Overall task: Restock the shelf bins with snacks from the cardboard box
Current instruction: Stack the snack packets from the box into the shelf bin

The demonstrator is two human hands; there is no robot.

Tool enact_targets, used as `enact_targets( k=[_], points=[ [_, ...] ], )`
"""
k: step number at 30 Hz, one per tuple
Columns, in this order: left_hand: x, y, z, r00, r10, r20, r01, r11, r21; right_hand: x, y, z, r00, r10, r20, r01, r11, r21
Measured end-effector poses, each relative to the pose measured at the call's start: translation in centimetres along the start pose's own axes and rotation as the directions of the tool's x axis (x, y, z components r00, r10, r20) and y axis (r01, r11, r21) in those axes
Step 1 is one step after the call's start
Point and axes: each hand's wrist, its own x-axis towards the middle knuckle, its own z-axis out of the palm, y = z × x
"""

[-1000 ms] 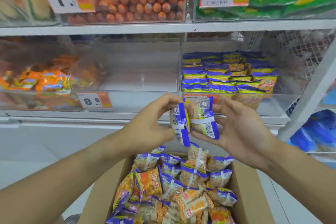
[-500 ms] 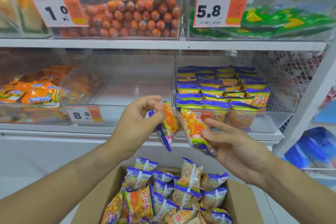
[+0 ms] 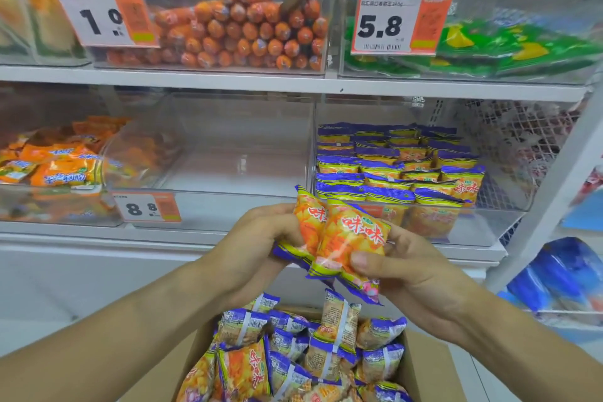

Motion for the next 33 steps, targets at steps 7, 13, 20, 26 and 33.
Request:
enact_targets(
  k=[7, 13, 20, 26, 33],
  points=[
    [-0.3, -0.7, 1.1, 1.000, -0.007, 0.006, 0.006, 0.999, 0.034, -0.2, 0.3, 0.5, 0.992, -0.017, 0.127, 0.025, 0.998, -0.062],
    [0.1, -1.1, 1.1, 0.997, 0.072, 0.031, -0.079, 0.909, 0.408, -0.5, -0.3, 0.1, 0.990, -0.069, 0.127, 0.080, 0.993, -0.082],
    [-0.2, -0.9, 1.6, 0.993, 0.018, 0.117, -0.060, 0.929, 0.364, -0.5, -0.6, -1.5, 0.998, -0.061, 0.033, 0.069, 0.924, -0.377],
    [0.8, -1.4, 2.4, 0.996, 0.051, 0.072, -0.077, 0.899, 0.431, -1.3, -1.2, -2.1, 0.993, 0.071, 0.092, -0.015, 0.862, -0.507],
    [1.3, -1.9, 2.7, 0.965, 0.000, 0.262, -0.204, 0.628, 0.751, -2.5, -1.1, -3.4, 0.993, -0.115, 0.005, 0.060, 0.477, -0.877]
  ],
)
